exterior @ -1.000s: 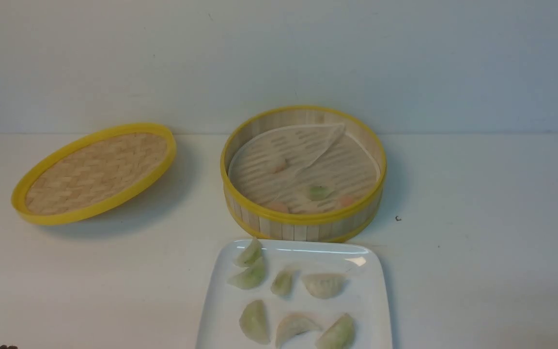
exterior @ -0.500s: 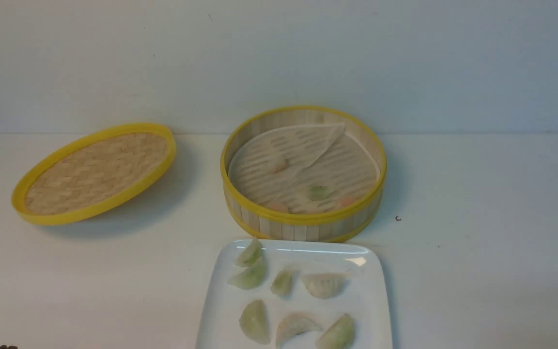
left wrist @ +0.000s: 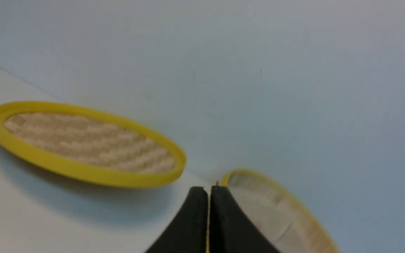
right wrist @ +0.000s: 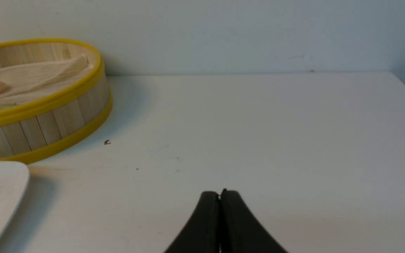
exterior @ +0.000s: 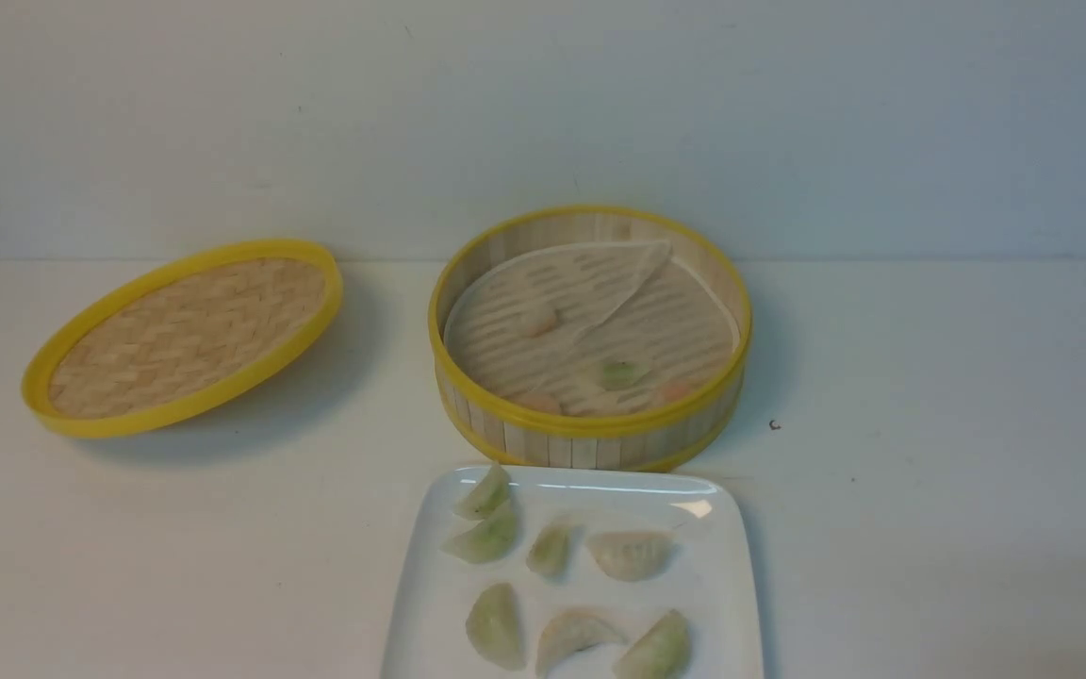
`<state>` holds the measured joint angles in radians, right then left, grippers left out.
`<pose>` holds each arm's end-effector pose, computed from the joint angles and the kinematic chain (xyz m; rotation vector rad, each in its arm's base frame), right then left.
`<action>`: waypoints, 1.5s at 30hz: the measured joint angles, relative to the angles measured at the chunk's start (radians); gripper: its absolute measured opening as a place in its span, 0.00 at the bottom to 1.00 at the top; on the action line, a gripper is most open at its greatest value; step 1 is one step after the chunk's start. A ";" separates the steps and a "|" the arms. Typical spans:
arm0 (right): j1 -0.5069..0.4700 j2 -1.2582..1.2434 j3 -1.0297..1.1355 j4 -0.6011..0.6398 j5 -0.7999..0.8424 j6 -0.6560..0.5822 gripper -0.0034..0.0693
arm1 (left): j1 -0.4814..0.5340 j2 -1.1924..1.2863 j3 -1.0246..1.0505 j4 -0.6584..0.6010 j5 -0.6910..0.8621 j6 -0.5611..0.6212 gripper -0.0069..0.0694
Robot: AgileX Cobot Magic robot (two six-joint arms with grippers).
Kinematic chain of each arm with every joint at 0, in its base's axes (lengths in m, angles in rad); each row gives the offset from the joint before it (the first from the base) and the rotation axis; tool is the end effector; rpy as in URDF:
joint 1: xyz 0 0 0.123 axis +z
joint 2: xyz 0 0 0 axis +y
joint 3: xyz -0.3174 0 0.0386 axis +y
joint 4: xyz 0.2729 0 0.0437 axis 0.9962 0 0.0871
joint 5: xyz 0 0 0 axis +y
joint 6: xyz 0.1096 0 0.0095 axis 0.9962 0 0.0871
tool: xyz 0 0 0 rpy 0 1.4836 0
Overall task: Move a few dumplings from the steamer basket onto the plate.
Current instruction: Use the left arm to grab a dumpling from the steamer
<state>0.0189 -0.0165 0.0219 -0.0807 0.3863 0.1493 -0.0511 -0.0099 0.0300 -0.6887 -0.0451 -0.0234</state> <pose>0.0601 -0.0022 0.1657 0.0730 1.8728 0.0359 0.0654 -0.0002 0.2078 -0.5079 1.4085 -0.5972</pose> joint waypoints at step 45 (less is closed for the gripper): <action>0.002 0.589 -0.780 0.422 0.676 -0.234 0.03 | -0.186 1.533 -1.346 0.264 1.002 0.407 0.08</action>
<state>0.0208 0.5724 -0.7586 0.3410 1.0626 -0.0845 -0.2366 1.5234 -1.3165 -0.4247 0.9572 0.3835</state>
